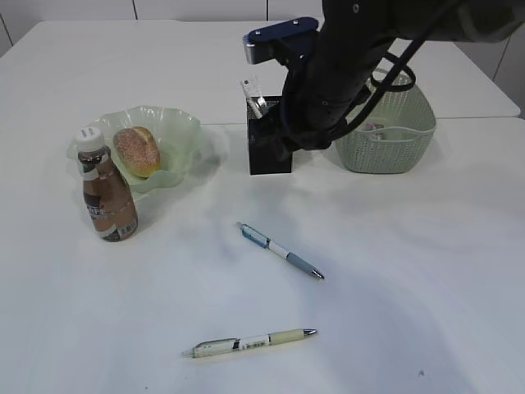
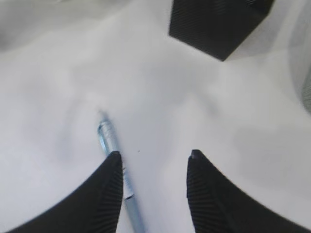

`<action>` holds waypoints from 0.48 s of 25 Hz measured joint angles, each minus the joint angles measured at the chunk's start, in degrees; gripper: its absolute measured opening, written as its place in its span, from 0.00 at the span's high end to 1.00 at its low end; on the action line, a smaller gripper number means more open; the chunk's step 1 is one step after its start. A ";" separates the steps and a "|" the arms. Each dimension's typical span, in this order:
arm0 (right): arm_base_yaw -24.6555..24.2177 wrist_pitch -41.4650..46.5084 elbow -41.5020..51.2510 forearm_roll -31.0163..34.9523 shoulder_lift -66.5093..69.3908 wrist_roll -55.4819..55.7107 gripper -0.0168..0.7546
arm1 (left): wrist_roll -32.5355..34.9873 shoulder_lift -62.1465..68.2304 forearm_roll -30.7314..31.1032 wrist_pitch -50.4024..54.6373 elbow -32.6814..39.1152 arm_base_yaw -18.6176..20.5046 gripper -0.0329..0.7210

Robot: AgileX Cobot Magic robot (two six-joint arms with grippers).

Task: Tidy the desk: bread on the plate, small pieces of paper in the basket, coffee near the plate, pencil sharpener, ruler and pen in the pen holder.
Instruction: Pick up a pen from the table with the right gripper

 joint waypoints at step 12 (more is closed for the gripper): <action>1.49 15.85 -0.08 11.78 4.93 -26.48 0.52 | 0.00 0.00 0.33 0.00 0.00 0.00 0.60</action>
